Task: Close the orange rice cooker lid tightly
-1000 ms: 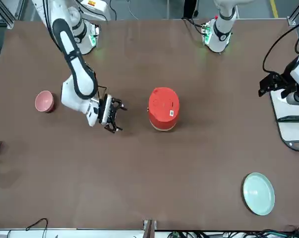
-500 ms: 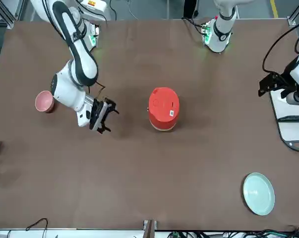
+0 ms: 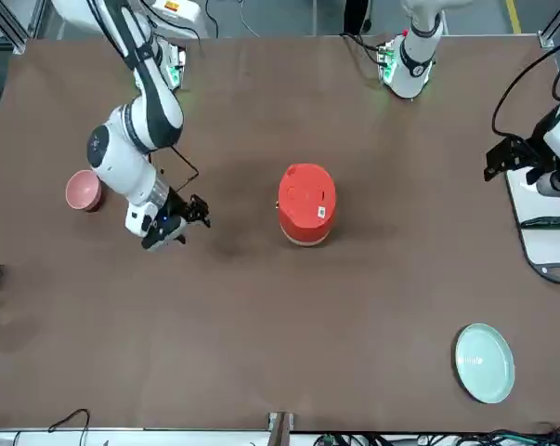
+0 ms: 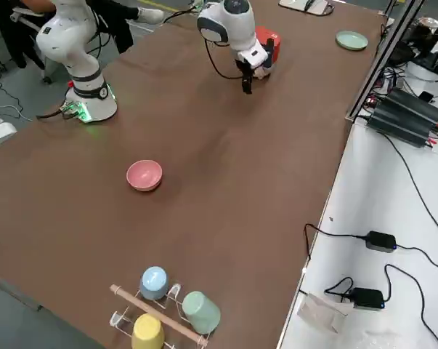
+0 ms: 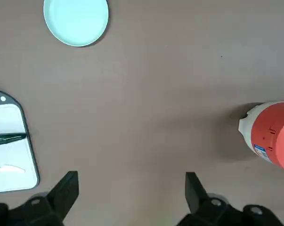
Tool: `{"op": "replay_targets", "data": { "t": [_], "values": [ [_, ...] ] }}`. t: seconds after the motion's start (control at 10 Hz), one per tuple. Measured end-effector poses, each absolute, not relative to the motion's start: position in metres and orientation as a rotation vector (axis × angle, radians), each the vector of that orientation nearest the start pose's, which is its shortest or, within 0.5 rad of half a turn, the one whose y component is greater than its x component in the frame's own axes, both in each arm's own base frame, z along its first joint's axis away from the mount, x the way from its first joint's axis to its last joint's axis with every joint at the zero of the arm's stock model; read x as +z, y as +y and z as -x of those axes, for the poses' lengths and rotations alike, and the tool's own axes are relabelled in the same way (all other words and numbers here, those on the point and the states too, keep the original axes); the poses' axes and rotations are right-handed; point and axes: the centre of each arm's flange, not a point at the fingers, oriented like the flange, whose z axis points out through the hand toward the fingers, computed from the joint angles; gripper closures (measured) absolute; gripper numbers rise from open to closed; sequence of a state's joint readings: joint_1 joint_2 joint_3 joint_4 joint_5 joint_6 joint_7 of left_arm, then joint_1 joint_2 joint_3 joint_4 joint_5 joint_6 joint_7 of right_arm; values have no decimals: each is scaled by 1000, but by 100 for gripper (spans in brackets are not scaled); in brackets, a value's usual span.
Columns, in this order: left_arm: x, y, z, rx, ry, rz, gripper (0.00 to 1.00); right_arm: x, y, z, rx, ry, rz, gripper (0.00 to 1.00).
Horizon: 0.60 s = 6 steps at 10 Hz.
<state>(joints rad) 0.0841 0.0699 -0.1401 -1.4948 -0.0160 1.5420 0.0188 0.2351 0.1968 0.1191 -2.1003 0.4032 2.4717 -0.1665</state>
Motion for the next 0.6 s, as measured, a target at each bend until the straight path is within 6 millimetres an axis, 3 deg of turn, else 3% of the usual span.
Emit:
{"op": "replay_targets", "data": {
  "t": [0.2, 0.4, 0.6],
  "values": [
    [619, -31, -572, 37, 118, 3164, 0, 382, 173, -577, -129, -134, 2959, 0],
    [619, -31, -572, 37, 117, 3164, 0, 424, 152, -593, -40, -54, 3004, 0],
    [619, -31, -572, 39, 117, 3164, 0, 483, 142, -603, -6, -39, 3017, 0]
  ]
}}
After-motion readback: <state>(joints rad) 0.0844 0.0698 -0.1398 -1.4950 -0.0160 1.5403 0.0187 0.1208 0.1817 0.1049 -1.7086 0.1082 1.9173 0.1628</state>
